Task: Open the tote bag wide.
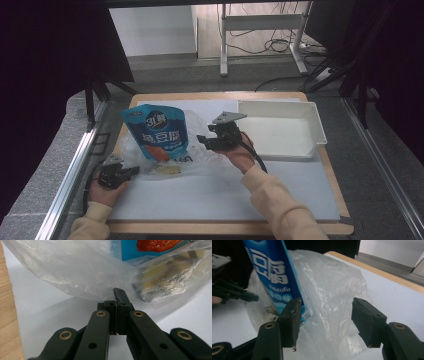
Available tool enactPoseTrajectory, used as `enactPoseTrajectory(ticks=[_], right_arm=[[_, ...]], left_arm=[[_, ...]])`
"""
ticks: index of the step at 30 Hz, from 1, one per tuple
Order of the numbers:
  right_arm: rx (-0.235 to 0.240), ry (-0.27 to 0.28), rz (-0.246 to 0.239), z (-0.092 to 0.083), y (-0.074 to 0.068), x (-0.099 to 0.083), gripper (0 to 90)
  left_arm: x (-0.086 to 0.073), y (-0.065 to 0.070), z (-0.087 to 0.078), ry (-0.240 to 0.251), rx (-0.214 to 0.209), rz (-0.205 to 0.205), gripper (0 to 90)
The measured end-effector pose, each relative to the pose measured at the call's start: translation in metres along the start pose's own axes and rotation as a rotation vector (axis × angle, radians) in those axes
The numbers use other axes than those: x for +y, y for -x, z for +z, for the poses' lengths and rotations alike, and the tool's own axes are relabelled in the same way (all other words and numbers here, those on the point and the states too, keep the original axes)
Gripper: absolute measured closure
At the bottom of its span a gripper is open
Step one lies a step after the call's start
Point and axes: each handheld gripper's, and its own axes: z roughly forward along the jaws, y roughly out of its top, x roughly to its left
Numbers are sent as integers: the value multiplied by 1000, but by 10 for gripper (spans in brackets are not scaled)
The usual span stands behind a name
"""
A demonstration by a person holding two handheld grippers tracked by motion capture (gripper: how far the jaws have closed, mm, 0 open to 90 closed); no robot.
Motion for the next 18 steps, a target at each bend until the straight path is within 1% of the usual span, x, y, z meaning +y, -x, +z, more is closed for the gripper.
enactPoseTrajectory(ticks=[3, 4, 6, 8, 9, 11, 13, 18], right_arm=[[2, -22, 17, 9, 2, -4, 432], [1, -41, 21, 13, 4, -6, 458], [14, -74, 24, 18, 5, -9, 597], [18, -93, 25, 21, 6, -11, 734], [26, -94, 29, 22, 7, -12, 786], [28, -85, 28, 21, 7, -12, 849], [32, -80, 21, 20, 8, -12, 879], [25, -69, 20, 16, 9, -12, 887]], left_arm=[[0, 0, 0, 0, -1, 0, 894], [0, 0, 0, 0, 0, 0, 894], [0, 0, 0, 0, -1, -3, 894], [0, 0, 0, 0, 1, -2, 894], [0, 0, 0, 0, 1, -2, 894], [0, 0, 0, 0, 1, -2, 894], [0, 0, 0, -1, 2, 0, 894], [-1, 1, -1, 4, 3, -1, 888]])
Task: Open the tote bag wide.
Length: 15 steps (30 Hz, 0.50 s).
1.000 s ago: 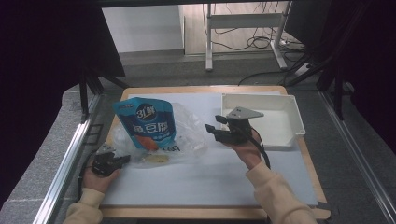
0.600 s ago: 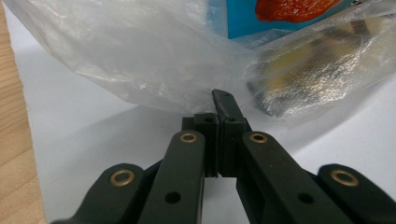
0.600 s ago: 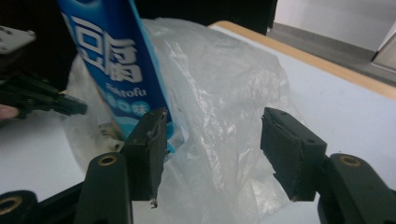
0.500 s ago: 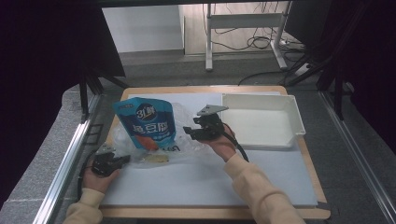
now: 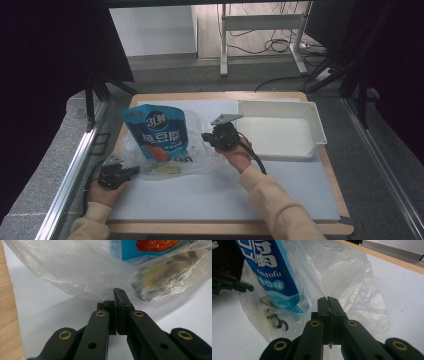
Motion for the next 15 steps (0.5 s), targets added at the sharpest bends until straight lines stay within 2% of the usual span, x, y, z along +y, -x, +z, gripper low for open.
enactPoseTrajectory(ticks=[4, 7, 10, 15], right_arm=[[5, 5, 0, 0, 1, -2, 887], [13, 2, 0, 0, 1, -3, 887], [17, 6, 2, 0, 1, -4, 887], [17, 13, -3, -3, 3, -5, 886]], left_arm=[[-1, 2, -2, 5, -2, 6, 873], [-1, 4, -4, 26, 11, 14, 805], [0, 7, -13, 52, 7, 19, 636], [-3, 9, -39, 106, 59, -3, 374]])
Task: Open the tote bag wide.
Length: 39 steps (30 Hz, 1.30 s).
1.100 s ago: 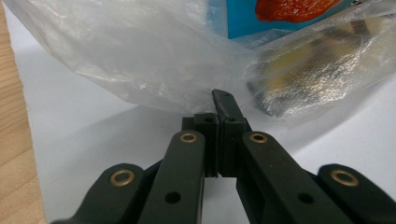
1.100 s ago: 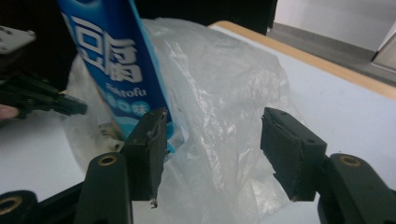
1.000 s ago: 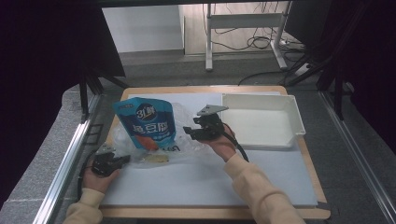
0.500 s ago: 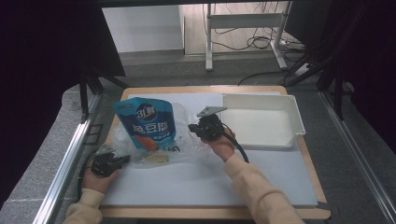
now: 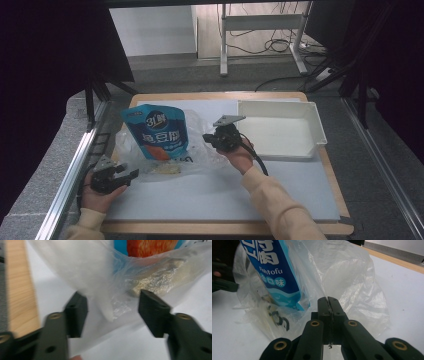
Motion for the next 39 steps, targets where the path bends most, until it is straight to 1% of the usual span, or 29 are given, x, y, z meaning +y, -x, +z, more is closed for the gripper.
enactPoseTrajectory(ticks=[2, 3, 5, 7, 9, 11, 13, 15, 17, 19, 21, 24, 27, 29, 32, 36, 39], right_arm=[[1, 1, 3, -1, 1, 0, 886], [0, 0, 3, -1, 1, 0, 887], [1, 1, 2, -3, 1, 0, 887], [0, 5, 0, -4, 1, -1, 887], [-1, 4, -5, -5, 1, -1, 886], [-3, -3, -10, -6, 1, -1, 887], [-7, -6, -20, -7, 1, 0, 887], [-8, -7, -23, -8, 0, 0, 887], [-7, -9, -26, -8, 0, -1, 887], [-3, -10, -26, -7, -1, -1, 887], [-3, -11, -31, -6, -2, -1, 887], [0, -11, -35, -5, -2, -1, 886], [4, -15, -31, -4, -3, -1, 886], [5, -15, -31, -3, -3, -2, 887], [6, -13, -29, -2, -3, -2, 887], [6, -12, -26, -2, -2, -2, 886], [4, -12, -23, -3, -2, -2, 886]], left_arm=[[3, -1, -12, 40, 19, -21, 311], [5, -2, -18, 65, 31, -27, 295], [12, -3, -30, 110, 47, -35, 281], [20, -4, -40, 150, 57, -33, 281], [29, -5, -46, 171, 70, -20, 288], [40, -9, -51, 179, 77, -7, 306], [51, -14, -54, 180, 62, -2, 311], [61, -20, -54, 195, 77, 0, 314], [72, -28, -51, 206, 67, -8, 320], [82, -34, -45, 201, 76, -9, 329], [92, -41, -39, 193, 86, 6, 344], [105, -51, -31, 195, 76, 6, 364], [117, -58, -23, 181, 73, 21, 373], [124, -60, -16, 162, 49, 30, 385], [128, -61, -4, 122, 19, 67, 410], [126, -58, 9, 80, -37, 105, 430], [123, -56, 14, 67, -84, 114, 434]])
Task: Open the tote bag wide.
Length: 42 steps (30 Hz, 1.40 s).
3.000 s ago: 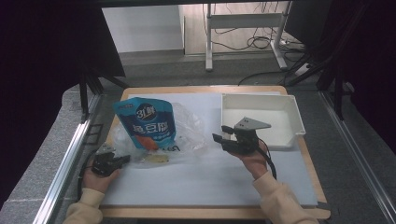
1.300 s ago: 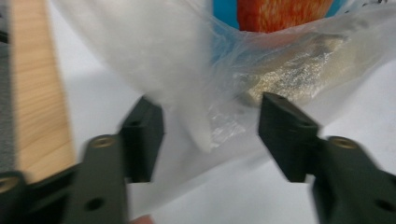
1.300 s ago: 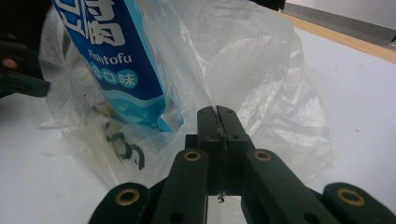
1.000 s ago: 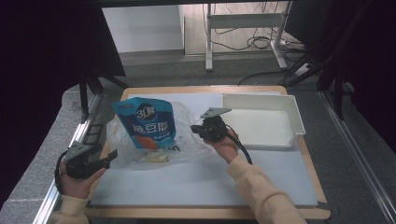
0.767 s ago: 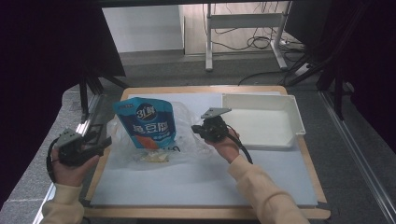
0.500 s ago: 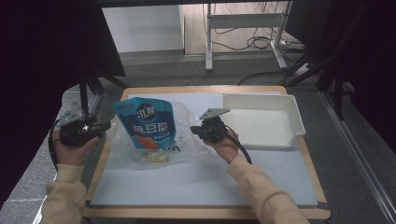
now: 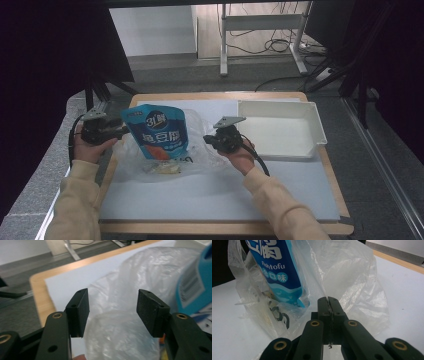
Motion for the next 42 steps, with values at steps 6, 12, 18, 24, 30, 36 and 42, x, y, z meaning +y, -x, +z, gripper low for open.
enactPoseTrajectory(ticks=[6, 12, 18, 24, 30, 36, 42], right_arm=[[-4, 6, -1, -1, 0, 0, 886], [-7, 5, -1, -1, 1, 0, 886], [-12, 5, 3, 0, 3, -1, 887], [-64, -8, 5, 7, 1, -5, 887], [-100, -42, 12, 23, -2, -16, 887], [-142, -76, 34, 37, 2, -28, 887], [-169, -118, 65, 49, 9, -41, 887]], left_arm=[[-5, 2, 8, -38, -25, 19, 460], [-10, 2, 11, -61, -17, 16, 567], [-20, 3, 15, -89, 8, 12, 746], [-30, 6, 25, -115, 20, 17, 821], [-31, 7, 29, -81, 29, 29, 688], [-40, 10, 48, -137, 22, 30, 707], [-52, 11, 64, -176, 14, 18, 730]])
